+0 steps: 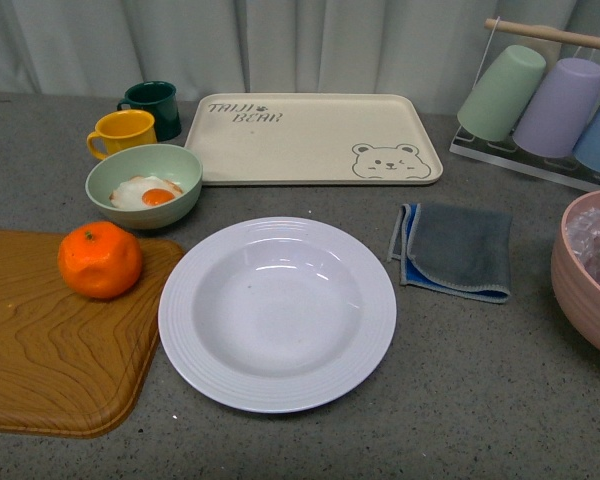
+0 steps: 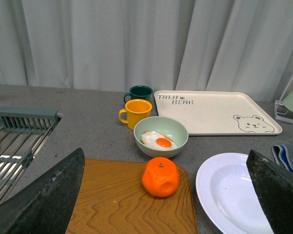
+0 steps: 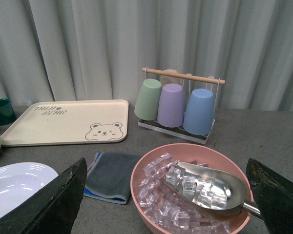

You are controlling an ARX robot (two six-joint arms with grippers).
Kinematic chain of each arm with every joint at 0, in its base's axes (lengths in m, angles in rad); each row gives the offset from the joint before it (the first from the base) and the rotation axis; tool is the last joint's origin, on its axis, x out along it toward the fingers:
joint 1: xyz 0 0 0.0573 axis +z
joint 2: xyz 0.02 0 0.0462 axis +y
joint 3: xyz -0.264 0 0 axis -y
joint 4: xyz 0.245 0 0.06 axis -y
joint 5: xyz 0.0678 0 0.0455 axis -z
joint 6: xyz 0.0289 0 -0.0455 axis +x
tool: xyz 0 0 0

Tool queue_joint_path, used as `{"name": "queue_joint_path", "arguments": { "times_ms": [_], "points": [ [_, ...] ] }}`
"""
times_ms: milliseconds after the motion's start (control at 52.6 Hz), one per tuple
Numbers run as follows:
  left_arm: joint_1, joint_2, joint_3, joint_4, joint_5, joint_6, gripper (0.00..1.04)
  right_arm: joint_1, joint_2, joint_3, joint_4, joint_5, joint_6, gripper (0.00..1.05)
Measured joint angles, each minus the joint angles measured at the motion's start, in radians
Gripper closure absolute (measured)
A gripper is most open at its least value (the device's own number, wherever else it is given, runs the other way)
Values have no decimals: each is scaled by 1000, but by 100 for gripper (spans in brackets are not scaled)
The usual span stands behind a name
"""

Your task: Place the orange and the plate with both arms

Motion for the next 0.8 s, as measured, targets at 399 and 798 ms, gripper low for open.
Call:
{"name": "queue_joint_path", "arguments": {
  "times_ms": [399,798],
  "points": [
    [0,0,0,0,0,0,7,0,0,0,0,0,0,9],
    [0,0,0,0,0,0,7,0,0,0,0,0,0,9]
  ]
}}
